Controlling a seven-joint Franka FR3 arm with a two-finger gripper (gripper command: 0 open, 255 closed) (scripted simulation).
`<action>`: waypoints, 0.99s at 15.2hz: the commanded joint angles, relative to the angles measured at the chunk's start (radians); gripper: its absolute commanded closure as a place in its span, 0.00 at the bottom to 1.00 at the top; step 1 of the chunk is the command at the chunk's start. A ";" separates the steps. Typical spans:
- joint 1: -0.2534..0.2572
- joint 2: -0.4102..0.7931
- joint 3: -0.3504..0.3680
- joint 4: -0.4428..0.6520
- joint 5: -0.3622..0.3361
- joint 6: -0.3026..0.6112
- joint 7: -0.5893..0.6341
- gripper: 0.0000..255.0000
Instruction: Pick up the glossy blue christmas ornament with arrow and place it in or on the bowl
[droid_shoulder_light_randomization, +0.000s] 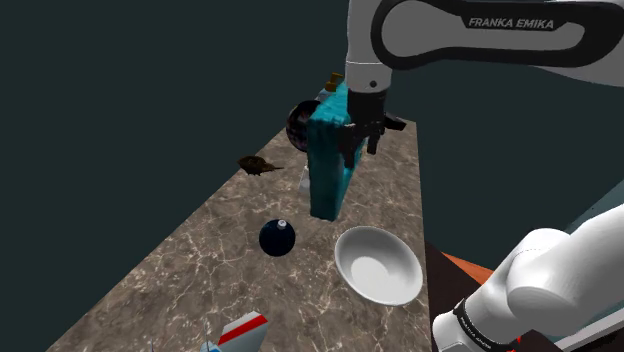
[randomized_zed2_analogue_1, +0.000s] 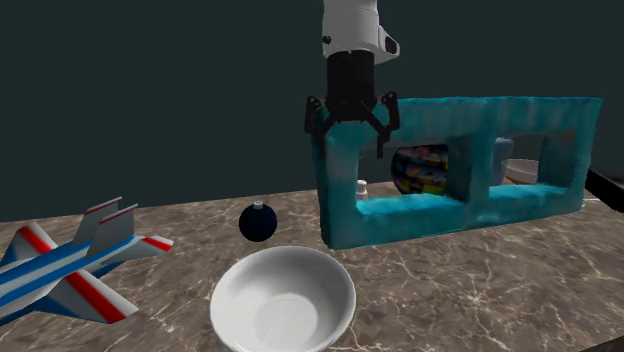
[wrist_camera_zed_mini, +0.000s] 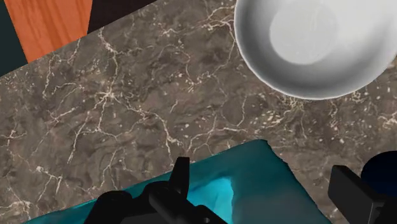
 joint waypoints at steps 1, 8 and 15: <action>0.017 0.077 0.034 0.048 -0.002 -0.018 0.046 0.00; 0.095 0.388 0.125 0.306 -0.032 -0.126 0.204 0.00; 0.224 0.738 0.165 0.651 -0.069 -0.280 0.341 0.00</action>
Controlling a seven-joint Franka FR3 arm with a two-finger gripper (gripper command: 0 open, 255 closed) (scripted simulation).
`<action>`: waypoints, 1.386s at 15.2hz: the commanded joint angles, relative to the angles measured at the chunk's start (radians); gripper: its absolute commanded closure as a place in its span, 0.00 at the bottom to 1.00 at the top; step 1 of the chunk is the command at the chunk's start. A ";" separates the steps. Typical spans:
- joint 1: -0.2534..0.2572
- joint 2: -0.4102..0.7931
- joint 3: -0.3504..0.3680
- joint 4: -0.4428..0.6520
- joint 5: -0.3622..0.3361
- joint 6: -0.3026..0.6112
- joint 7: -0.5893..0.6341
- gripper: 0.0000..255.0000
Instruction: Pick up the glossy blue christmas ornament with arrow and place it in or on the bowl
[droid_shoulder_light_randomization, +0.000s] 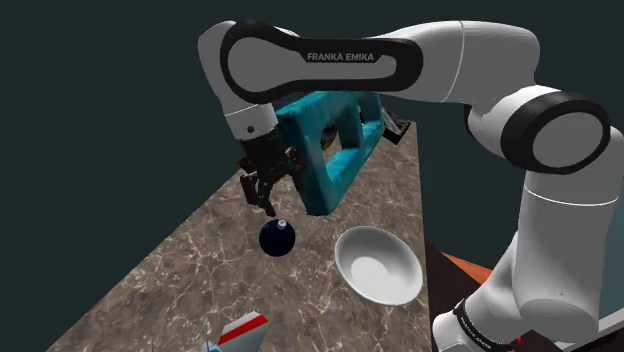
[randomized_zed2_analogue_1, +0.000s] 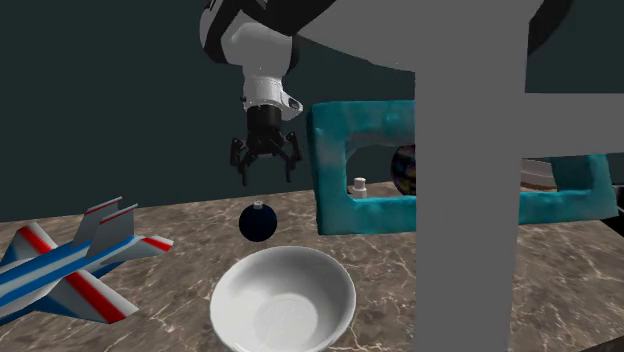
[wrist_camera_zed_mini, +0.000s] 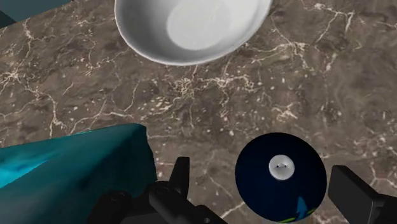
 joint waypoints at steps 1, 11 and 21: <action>0.042 0.102 0.005 0.097 -0.008 -0.040 0.033 0.00; 0.043 0.093 0.011 -0.035 0.007 0.055 0.042 0.00; 0.042 0.092 0.011 -0.035 0.007 0.055 0.042 1.00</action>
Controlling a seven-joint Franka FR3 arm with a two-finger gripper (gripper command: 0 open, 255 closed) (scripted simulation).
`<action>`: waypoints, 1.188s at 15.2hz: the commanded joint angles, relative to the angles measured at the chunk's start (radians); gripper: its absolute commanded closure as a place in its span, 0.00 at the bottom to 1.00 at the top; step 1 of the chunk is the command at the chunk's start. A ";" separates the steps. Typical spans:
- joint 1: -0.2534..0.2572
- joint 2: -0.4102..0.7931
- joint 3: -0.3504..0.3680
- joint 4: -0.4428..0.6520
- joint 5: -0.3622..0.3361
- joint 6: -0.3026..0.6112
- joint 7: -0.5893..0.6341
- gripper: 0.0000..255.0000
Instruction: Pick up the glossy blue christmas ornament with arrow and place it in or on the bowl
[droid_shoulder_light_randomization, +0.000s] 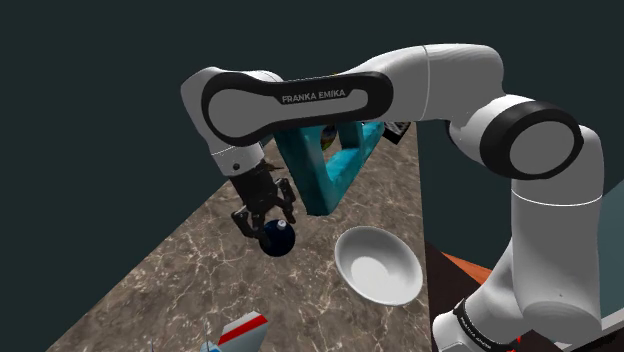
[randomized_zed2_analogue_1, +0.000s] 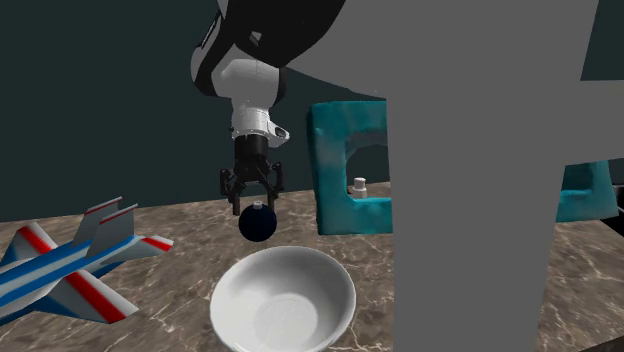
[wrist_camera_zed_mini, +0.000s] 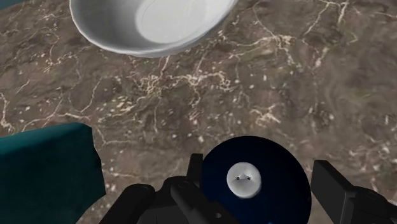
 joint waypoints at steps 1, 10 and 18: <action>0.001 0.003 0.001 -0.001 0.002 0.003 0.000 1.00; 0.003 -0.003 0.003 0.029 0.005 -0.033 0.003 1.00; 0.010 -0.008 0.007 0.130 0.012 -0.138 0.014 1.00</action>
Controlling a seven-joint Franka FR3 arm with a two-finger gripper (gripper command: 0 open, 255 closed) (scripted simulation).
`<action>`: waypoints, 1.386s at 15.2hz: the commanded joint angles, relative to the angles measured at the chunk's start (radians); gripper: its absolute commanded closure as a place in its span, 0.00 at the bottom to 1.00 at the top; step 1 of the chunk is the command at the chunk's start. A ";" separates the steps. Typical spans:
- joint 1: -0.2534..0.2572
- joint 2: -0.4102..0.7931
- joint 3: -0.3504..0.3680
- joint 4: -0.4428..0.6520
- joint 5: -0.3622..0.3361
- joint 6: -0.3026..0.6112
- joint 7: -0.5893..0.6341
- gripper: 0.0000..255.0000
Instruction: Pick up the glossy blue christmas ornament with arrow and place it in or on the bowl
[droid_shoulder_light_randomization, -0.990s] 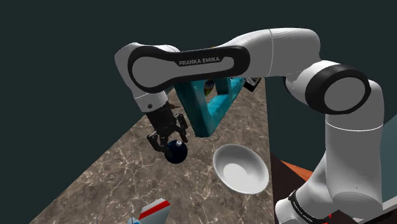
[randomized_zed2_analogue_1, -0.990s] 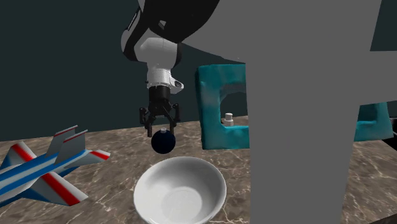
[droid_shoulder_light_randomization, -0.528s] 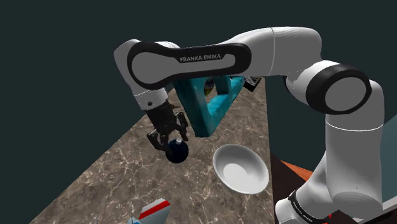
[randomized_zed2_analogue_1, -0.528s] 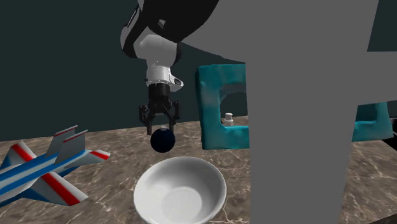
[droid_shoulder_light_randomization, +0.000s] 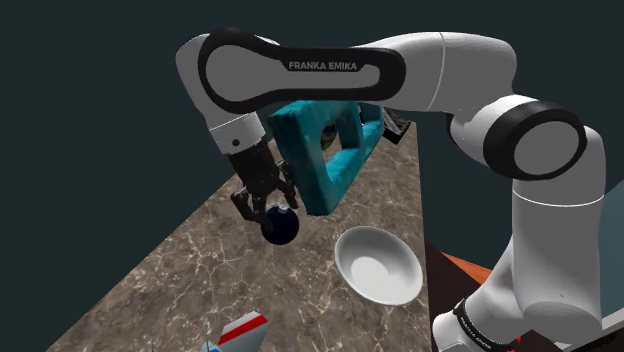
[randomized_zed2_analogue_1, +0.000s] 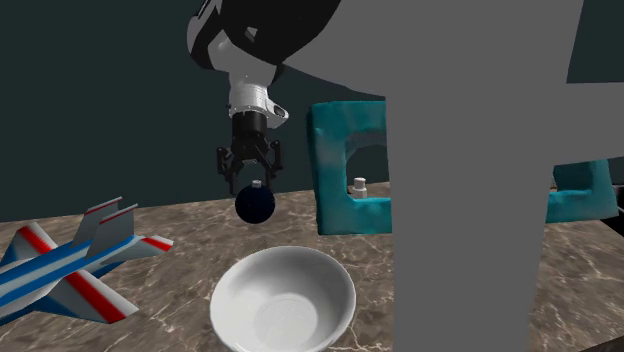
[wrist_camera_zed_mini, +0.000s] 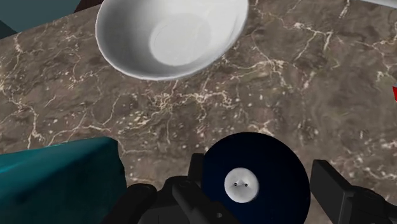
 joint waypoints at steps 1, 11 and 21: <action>0.004 0.000 0.002 0.029 0.002 -0.029 0.005 1.00; 0.027 0.029 0.005 0.212 0.002 -0.180 0.027 1.00; -0.079 -0.300 0.017 -0.193 0.090 -0.094 -0.038 1.00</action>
